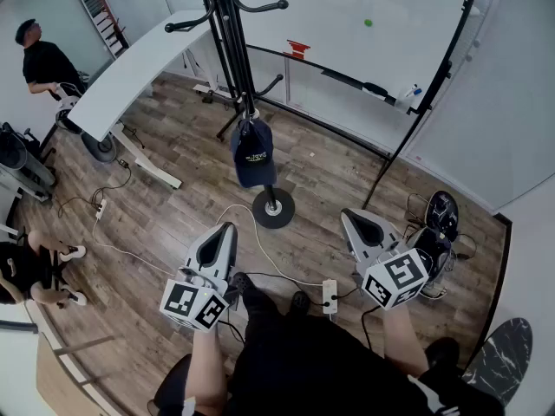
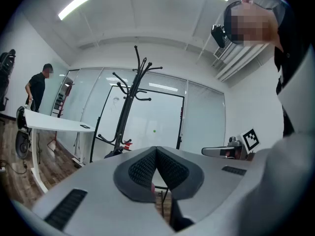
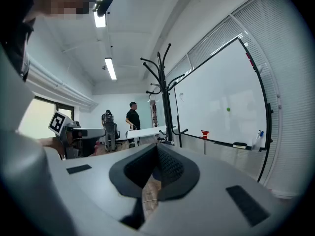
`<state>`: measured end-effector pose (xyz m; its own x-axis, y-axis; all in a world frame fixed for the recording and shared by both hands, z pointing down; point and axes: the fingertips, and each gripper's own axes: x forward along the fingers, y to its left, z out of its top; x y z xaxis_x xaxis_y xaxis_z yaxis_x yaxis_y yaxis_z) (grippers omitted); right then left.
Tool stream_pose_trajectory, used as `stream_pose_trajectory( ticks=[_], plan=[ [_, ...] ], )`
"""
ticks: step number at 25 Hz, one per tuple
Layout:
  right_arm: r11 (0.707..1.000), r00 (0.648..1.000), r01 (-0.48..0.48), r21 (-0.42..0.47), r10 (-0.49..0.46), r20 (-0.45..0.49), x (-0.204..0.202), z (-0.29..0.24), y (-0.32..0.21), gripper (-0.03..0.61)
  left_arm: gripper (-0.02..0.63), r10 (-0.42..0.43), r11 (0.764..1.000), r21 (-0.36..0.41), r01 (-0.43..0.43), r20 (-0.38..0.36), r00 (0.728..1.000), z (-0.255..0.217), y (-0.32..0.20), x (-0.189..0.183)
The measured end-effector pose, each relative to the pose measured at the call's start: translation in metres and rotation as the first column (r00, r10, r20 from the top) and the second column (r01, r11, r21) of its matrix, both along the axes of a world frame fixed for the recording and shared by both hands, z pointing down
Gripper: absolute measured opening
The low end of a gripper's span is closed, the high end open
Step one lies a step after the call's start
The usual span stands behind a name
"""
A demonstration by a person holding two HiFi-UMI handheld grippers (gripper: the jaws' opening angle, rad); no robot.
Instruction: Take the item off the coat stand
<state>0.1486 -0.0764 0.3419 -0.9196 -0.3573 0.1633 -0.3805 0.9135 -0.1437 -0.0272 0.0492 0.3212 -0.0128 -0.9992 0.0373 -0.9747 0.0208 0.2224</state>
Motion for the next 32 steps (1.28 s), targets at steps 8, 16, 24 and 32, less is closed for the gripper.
stream_pose_trajectory(
  ticks=[8, 16, 24, 32],
  plan=[
    [0.999, 0.999, 0.050, 0.005, -0.050, 0.001, -0.015, 0.004, 0.007, 0.031, 0.014, -0.001, 1.000, -0.020, 0.001, -0.017, 1.000, 0.014, -0.004, 0.002],
    [0.996, 0.996, 0.086, 0.017, -0.086, -0.005, -0.028, 0.010, 0.015, 0.031, 0.015, 0.013, 0.999, -0.044, -0.014, -0.032, 0.999, 0.022, -0.007, 0.003],
    [0.995, 0.995, 0.098, -0.029, -0.099, -0.027, -0.048, 0.027, 0.022, 0.031, 0.015, 0.016, 0.997, -0.071, -0.018, -0.024, 1.000, 0.031, -0.002, -0.001],
    [0.992, 0.995, 0.080, -0.094, -0.085, -0.045, -0.091, 0.036, 0.032, 0.031, 0.015, 0.033, 0.996, -0.087, -0.038, -0.064, 0.997, 0.043, 0.001, -0.041]
  ],
)
